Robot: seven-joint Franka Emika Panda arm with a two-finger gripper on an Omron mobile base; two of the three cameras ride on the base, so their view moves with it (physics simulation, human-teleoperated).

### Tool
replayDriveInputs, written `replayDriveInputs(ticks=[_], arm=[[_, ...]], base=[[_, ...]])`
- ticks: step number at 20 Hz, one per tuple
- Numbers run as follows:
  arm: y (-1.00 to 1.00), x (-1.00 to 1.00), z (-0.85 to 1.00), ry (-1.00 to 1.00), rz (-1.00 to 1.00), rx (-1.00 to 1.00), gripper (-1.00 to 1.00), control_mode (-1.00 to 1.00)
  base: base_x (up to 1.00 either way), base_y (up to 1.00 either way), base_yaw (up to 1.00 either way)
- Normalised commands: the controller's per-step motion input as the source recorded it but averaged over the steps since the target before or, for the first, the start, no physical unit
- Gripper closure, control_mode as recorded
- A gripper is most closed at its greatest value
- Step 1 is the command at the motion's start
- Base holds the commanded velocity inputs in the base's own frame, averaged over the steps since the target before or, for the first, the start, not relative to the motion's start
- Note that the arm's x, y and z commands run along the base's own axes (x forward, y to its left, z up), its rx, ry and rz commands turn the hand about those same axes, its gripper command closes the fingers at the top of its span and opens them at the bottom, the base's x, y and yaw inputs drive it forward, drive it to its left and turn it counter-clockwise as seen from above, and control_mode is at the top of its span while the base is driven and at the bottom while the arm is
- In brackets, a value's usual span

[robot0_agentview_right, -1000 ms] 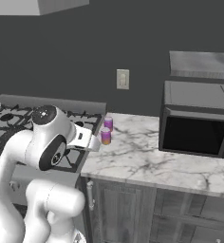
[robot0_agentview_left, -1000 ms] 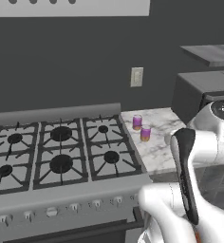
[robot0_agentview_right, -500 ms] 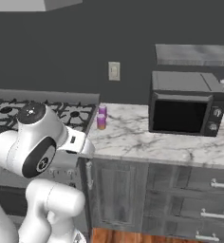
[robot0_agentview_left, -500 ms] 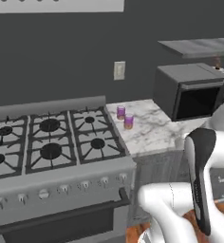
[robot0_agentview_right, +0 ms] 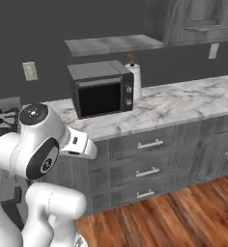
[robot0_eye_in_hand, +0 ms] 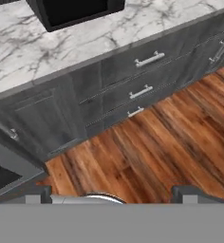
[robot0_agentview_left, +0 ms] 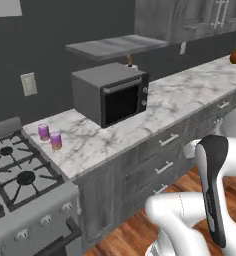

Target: Four empty soda cans are scattered around the kitchen. Gather all the cans and cluster them next to the stove for recycling.

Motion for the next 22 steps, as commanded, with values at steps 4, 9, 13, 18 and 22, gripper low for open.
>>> replayDriveInputs(ticks=[4,9,13,18,22], arm=[[0.00,0.00,0.00,0.00,0.00,0.00,-1.00,1.00],[0.00,0.00,0.00,0.00,0.00,0.00,-1.00,1.00],[0.00,0.00,0.00,0.00,0.00,0.00,-1.00,1.00],[0.00,0.00,0.00,0.00,0.00,0.00,-1.00,1.00],[0.00,0.00,0.00,0.00,0.00,0.00,-1.00,1.00]], base=[[0.00,-0.30,-0.85],[0.00,-0.23,-0.86],[0.01,-0.23,-0.85],[0.49,-0.15,-0.69],[1.00,-0.14,-0.30]])
